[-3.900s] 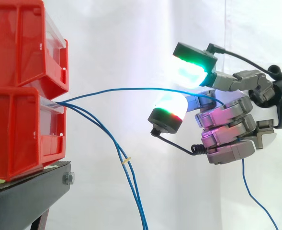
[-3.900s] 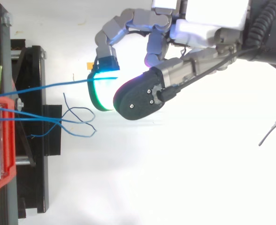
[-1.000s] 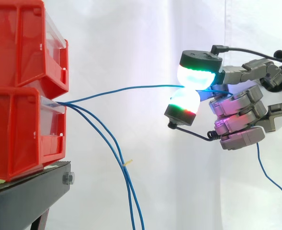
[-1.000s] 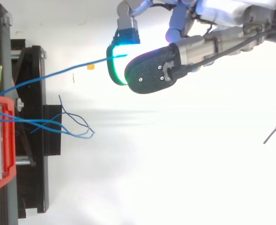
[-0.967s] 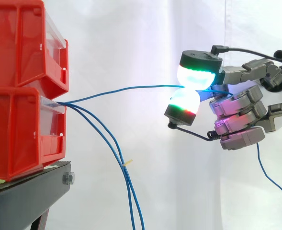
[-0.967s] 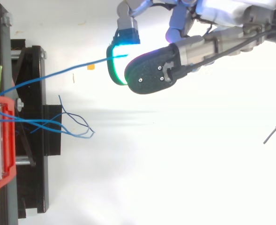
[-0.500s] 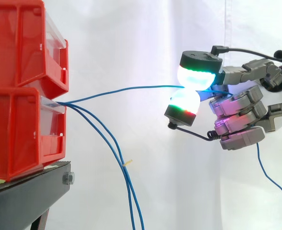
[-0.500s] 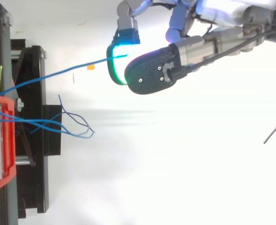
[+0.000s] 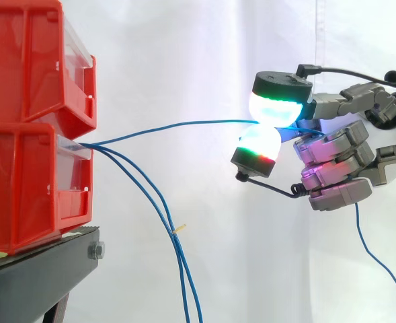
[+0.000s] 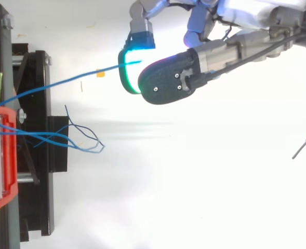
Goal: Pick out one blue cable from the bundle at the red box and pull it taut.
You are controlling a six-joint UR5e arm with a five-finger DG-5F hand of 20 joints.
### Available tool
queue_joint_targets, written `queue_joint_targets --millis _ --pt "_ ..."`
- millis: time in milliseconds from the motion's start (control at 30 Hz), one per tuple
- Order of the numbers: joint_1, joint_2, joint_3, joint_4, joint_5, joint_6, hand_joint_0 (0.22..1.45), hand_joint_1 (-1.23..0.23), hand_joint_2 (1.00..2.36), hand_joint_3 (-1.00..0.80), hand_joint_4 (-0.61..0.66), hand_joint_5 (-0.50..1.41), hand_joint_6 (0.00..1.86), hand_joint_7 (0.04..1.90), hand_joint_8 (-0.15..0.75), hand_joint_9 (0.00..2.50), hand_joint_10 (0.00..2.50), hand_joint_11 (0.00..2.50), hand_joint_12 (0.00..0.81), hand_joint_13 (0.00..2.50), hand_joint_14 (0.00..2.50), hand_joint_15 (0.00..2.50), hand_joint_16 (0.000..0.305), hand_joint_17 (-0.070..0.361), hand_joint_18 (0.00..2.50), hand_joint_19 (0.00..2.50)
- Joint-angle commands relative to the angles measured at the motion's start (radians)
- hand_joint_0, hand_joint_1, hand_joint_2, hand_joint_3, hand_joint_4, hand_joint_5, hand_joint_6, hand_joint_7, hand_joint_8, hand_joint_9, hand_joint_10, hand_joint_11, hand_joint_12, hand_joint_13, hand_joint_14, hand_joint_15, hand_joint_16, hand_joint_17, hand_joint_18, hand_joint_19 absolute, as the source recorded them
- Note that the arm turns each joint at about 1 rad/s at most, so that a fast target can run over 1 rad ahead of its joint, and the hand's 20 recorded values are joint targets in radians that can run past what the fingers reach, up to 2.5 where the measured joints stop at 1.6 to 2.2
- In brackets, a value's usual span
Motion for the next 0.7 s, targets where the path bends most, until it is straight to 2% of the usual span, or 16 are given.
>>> queue_joint_targets --millis 0,667 --pt "0.0 0.0 0.0 0.0 0.0 0.0 0.67 -0.72 1.02 -0.24 -0.01 -0.18 0.9 1.13 0.253 1.48 0.82 1.6 0.321 1.18 2.18 1.19 0.043 0.096 1.2 1.7" --pt "0.0 0.0 0.0 0.0 0.0 0.0 0.67 -0.72 1.02 -0.24 -0.01 -0.18 0.9 1.13 0.251 1.48 0.79 1.61 0.325 1.19 2.14 1.2 0.043 0.096 1.19 1.68"
